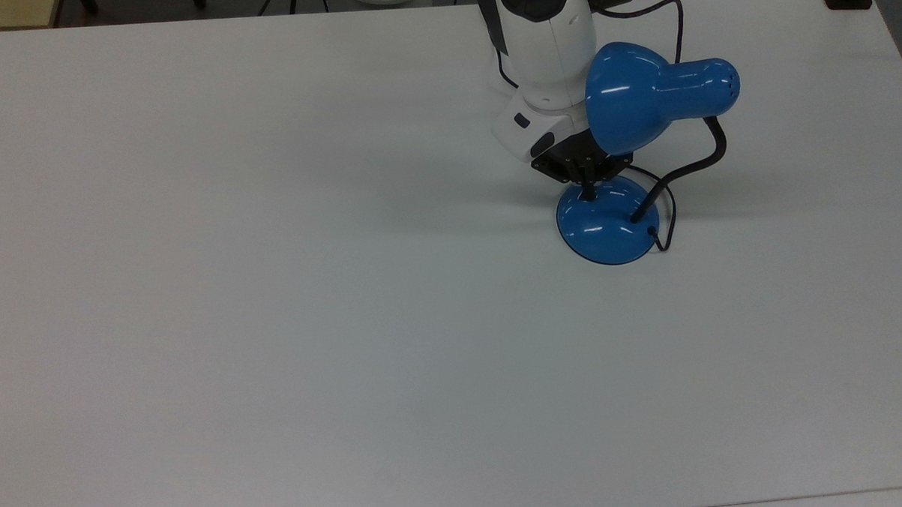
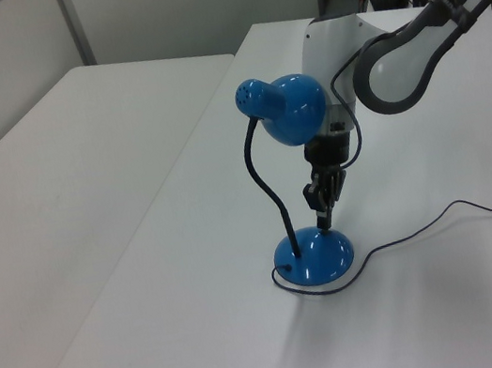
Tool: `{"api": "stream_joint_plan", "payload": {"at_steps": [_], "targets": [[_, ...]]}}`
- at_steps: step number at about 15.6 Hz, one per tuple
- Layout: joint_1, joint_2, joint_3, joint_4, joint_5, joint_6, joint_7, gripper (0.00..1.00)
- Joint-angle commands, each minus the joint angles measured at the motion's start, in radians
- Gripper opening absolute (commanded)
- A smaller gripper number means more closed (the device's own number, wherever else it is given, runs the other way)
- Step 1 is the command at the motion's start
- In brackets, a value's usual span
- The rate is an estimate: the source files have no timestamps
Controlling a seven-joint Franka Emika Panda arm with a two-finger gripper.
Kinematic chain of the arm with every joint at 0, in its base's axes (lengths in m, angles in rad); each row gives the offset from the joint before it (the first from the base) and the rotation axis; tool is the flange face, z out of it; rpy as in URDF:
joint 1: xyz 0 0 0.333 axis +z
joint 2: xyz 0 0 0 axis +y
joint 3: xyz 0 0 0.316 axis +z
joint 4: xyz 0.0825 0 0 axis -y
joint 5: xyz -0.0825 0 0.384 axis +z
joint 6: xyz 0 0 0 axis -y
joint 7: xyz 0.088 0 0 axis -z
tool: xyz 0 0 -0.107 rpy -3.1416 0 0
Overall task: Turn on the lamp
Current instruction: 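Press down on the lamp base switch with the gripper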
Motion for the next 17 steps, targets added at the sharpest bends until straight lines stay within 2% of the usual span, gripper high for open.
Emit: {"api": "stream_joint_plan", "payload": {"at_steps": [1, 9, 17], "targets": [[0.007, -0.012, -0.008, -0.008, 0.010, -0.020, 0.018, 0.00], [0.019, 0.028, -0.007, 0.002, 0.008, -0.009, 0.018, 0.00], [0.041, 0.069, -0.007, 0.006, 0.007, 0.075, 0.035, 0.00]]}}
